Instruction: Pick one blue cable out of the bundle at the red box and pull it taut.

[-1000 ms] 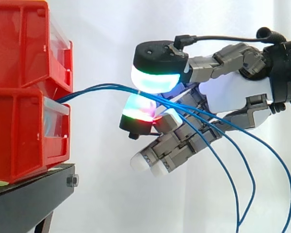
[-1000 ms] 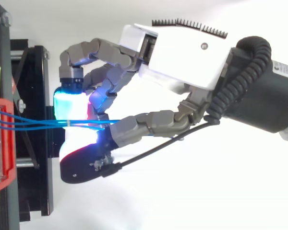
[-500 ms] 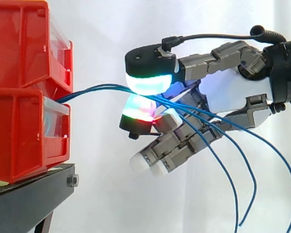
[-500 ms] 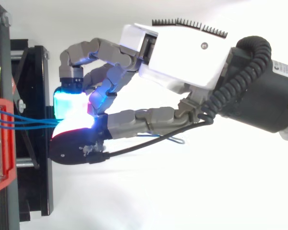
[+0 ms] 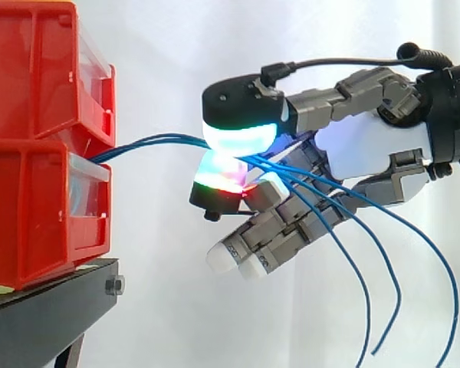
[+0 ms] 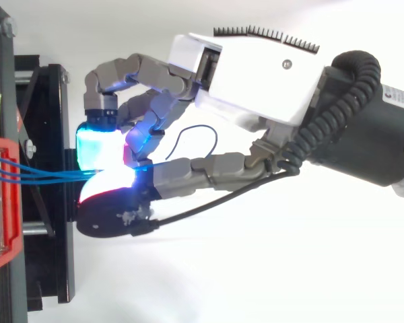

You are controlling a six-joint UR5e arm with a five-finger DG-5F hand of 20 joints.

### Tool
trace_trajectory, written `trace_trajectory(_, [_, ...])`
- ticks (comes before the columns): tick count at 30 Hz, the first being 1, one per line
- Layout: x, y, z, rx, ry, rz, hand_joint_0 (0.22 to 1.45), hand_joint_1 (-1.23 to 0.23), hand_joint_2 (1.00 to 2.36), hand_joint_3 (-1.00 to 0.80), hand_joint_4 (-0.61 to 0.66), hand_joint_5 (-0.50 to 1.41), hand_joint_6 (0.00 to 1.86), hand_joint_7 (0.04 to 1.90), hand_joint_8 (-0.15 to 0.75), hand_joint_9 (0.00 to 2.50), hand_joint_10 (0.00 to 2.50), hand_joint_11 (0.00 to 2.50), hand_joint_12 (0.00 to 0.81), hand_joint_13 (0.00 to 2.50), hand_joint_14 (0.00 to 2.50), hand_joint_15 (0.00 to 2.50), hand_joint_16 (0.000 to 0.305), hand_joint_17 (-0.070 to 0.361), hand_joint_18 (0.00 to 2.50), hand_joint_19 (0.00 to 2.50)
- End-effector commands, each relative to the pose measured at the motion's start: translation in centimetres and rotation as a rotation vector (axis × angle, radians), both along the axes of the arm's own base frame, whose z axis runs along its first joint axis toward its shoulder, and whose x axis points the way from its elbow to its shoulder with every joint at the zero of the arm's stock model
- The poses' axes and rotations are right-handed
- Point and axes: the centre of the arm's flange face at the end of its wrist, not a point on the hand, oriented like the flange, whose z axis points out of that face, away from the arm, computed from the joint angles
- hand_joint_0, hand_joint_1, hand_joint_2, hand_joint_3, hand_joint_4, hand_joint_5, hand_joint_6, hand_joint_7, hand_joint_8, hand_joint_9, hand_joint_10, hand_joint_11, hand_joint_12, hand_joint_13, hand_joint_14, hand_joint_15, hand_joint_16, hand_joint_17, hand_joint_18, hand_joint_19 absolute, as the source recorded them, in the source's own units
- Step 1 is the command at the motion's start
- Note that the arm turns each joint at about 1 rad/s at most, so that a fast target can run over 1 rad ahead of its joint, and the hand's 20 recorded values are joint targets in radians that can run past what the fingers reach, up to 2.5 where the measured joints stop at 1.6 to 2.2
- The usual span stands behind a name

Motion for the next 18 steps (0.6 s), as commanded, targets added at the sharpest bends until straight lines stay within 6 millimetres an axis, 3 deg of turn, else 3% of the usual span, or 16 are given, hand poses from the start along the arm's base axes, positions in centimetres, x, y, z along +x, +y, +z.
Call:
trace_trajectory(1, [0.01,0.0,0.0,0.0,-0.001,0.0,0.62,-0.9,1.01,-0.36,0.29,-0.21,0.88,1.34,0.318,0.89,0.02,1.12,0.426,0.59,0.01,0.28,0.064,0.145,0.5,0.23])
trace_trajectory(10, [0.02,0.0,0.01,0.001,-0.002,0.0,0.58,-0.78,1.01,-0.34,0.3,-0.19,0.88,1.36,0.326,0.93,0.02,1.11,0.431,0.6,0.01,0.28,0.064,0.144,0.5,0.24])
trace_trajectory(18, [0.03,0.12,0.01,0.001,-0.002,0.001,0.5,-0.73,1.0,-0.42,0.31,-0.19,0.87,1.35,0.346,0.93,0.02,1.11,0.455,0.6,0.01,0.29,0.069,0.154,0.48,0.26])
